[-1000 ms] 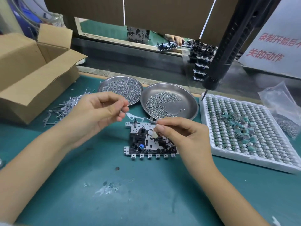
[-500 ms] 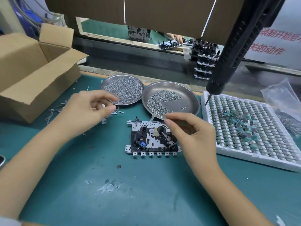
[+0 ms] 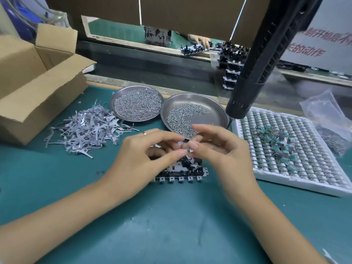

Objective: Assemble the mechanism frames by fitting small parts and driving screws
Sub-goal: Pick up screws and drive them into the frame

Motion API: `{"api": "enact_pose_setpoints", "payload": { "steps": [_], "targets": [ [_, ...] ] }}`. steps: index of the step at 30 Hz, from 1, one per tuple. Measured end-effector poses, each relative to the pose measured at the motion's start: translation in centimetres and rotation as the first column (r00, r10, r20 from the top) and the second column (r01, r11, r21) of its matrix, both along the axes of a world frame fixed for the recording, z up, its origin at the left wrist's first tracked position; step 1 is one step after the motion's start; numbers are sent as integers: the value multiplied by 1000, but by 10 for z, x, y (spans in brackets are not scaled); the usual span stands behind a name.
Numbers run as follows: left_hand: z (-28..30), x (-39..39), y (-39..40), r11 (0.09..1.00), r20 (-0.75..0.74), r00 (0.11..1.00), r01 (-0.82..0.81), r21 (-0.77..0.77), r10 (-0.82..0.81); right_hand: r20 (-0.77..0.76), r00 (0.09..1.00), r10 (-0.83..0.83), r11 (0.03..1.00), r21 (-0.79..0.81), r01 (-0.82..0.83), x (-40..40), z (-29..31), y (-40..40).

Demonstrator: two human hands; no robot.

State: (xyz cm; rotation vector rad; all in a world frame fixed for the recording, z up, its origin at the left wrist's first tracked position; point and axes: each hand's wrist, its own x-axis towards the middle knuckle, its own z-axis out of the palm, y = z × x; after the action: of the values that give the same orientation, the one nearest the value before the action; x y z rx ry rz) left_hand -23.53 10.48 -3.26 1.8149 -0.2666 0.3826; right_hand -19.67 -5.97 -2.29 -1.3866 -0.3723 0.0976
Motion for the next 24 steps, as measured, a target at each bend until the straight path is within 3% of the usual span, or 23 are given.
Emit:
{"api": "enact_pose_setpoints", "payload": {
  "steps": [3, 8, 11, 20, 24],
  "targets": [
    [-2, 1, 2, 998, -16, 1000, 6, -64, -7, -81, 996, -25, 1000, -1, 25, 4, 0, -3],
    [-8, 1, 12, 988, 9, 999, -37, 148, 36, -121, 993, -16, 999, -40, 11, 8, -3, -6],
    [-7, 0, 15, 998, -99, 995, 3, 69, 4, -123, 992, -14, 994, -109, 0, 8, -3, -6],
    [-4, -4, 14, 999, -126, 991, -46, 21, 48, -122, 992, -6, 990, -140, -11, 3, -4, -3],
    [-4, -3, 14, 994, -98, 993, -55, 95, 64, 13, 1000, -7, 958, -286, 11, 1, -3, -4]
  ]
}}
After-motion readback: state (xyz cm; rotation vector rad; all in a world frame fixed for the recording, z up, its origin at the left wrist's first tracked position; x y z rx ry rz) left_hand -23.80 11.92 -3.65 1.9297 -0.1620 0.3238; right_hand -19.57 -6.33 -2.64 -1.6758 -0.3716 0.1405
